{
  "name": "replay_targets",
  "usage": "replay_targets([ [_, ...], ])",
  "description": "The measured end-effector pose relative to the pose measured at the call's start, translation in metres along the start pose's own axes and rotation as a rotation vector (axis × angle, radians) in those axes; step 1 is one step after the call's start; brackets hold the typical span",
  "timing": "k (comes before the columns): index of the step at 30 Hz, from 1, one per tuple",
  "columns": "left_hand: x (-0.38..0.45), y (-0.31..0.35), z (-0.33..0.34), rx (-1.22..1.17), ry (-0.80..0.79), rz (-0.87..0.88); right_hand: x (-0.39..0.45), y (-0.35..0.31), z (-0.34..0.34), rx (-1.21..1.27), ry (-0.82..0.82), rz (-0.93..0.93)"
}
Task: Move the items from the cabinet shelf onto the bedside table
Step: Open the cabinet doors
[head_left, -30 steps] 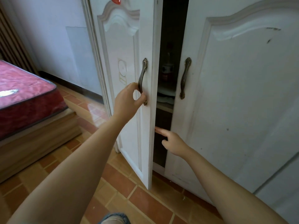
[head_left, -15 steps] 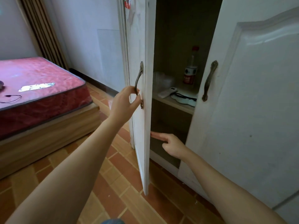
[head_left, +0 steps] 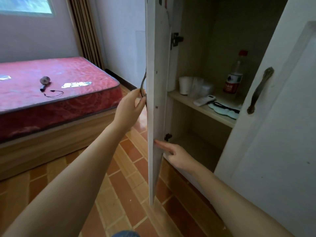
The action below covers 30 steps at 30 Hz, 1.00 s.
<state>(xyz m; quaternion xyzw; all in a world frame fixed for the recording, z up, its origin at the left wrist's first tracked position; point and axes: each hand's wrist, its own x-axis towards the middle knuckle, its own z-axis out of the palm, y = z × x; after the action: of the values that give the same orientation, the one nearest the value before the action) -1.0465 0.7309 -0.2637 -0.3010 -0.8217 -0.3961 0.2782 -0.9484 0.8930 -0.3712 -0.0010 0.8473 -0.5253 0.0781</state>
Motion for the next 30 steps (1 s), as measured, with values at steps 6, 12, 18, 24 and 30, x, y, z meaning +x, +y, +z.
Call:
replay_targets([
  [6,-0.017,-0.01,-0.017,-0.08,0.007,-0.029,0.015,-0.009,0.018,-0.104,-0.054,-0.044],
  [12,-0.019,-0.031,-0.027,0.176,0.046,0.024,0.035,-0.025,0.038,-0.197,-0.116,-0.123],
  [18,-0.025,-0.058,-0.029,0.395,0.137,-0.011,0.064,-0.046,0.043,-0.38,-0.114,-0.245],
  [24,-0.02,-0.087,-0.037,0.432,0.107,-0.081,0.106,-0.054,0.058,-0.566,-0.109,-0.304],
  [30,-0.007,-0.118,-0.043,0.472,0.155,-0.161,0.142,-0.064,0.061,-0.648,-0.108,-0.32],
])
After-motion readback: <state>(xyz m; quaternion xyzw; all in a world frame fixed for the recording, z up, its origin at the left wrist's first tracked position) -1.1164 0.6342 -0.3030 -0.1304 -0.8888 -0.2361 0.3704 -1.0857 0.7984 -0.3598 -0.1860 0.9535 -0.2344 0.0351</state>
